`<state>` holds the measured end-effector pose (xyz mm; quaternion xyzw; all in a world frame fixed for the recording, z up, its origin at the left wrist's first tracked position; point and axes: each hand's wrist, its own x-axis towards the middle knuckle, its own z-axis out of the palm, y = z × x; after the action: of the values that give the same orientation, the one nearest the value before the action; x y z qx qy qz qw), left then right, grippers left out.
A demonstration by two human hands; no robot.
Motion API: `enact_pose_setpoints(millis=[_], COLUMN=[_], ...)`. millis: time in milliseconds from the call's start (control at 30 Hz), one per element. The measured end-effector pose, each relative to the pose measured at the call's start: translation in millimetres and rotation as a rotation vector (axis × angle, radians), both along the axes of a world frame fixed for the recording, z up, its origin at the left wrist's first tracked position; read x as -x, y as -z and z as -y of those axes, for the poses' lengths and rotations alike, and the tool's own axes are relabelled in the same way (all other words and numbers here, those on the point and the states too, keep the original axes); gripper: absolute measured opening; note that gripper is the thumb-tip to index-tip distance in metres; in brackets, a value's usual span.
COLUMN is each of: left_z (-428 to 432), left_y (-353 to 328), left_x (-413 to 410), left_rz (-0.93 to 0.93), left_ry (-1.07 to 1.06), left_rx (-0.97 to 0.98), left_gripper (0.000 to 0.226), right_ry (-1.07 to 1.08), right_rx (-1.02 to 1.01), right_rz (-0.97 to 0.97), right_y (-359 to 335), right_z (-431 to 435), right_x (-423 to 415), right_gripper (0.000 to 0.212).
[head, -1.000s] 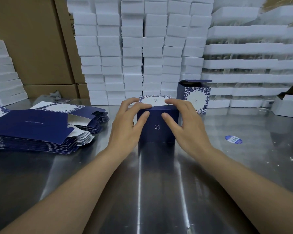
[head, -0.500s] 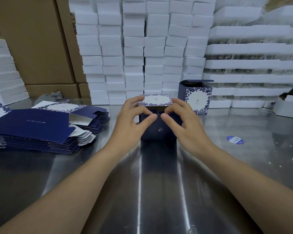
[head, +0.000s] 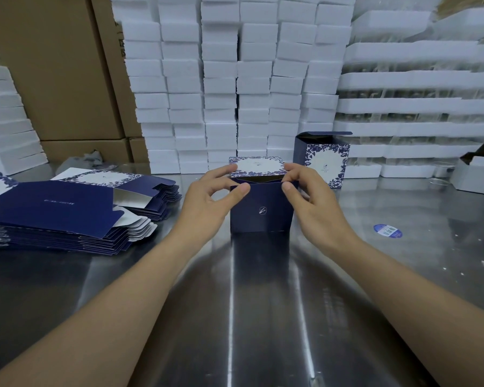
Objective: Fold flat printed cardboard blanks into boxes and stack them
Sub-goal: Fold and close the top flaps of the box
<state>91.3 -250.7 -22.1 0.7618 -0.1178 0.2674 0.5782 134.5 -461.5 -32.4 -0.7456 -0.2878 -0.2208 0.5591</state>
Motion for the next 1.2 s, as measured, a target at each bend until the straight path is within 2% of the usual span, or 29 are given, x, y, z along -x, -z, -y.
enact_pose_setpoints(millis=[233,267,400,500,600,733,800,900,1067,1133,1200], left_z=[0.5,1.7,4.7,5.9,7.1,10.4,10.0,10.3,10.1,9.4,14.8], left_y=[-2.7,-3.0,-2.4,-2.5,-3.4,-7.4,-9.6,-13.6,-23.5,-30.3,-37.5], left_x=[2.2,4.0,9.3,10.7,10.7,13.2,14.5,15.7,21.7,24.7,29.4], left_rz=[-0.006,0.002,0.015,0.025,0.062,0.049,0.063,0.108,0.238,0.262,0.284], left_ry=[-0.031,-0.029,-0.015,-0.061,-0.121,-0.139,-0.166,-0.223,-0.314,-0.372,-0.425], left_rx=[-0.001,0.006,-0.020,-0.061,-0.057,0.027,0.075,0.129,0.118,0.043,-0.125], left_gripper=[0.008,0.010,0.035,0.039,0.033,0.046,0.051,0.051,0.047,0.050,0.054], right_ry=[-0.008,-0.006,0.025,0.071,0.094,0.086,0.048,0.044,0.098,0.113,0.110], right_rx=[-0.029,-0.022,0.009,0.052,0.079,0.087,0.075,0.149,0.333,0.345,0.385], right_rz=[0.024,0.023,0.044,0.089,0.146,0.200,0.225,0.350,0.637,0.701,0.758], right_y=[-1.5,-1.7,-2.7,-1.9,-2.3,-5.0,-6.4,-12.2,-16.4,-16.6,-15.6], right_z=[0.3,1.0,2.2,2.0,2.2,-0.6,-2.7,-6.8,-13.3,-13.2,-12.9], right_x=[3.3,4.1,7.7,7.2,6.5,10.6,14.0,18.5,22.6,22.5,21.6], right_gripper=[0.010,0.010,0.041,0.034,0.024,0.029,0.040,0.057,0.049,0.051,0.066])
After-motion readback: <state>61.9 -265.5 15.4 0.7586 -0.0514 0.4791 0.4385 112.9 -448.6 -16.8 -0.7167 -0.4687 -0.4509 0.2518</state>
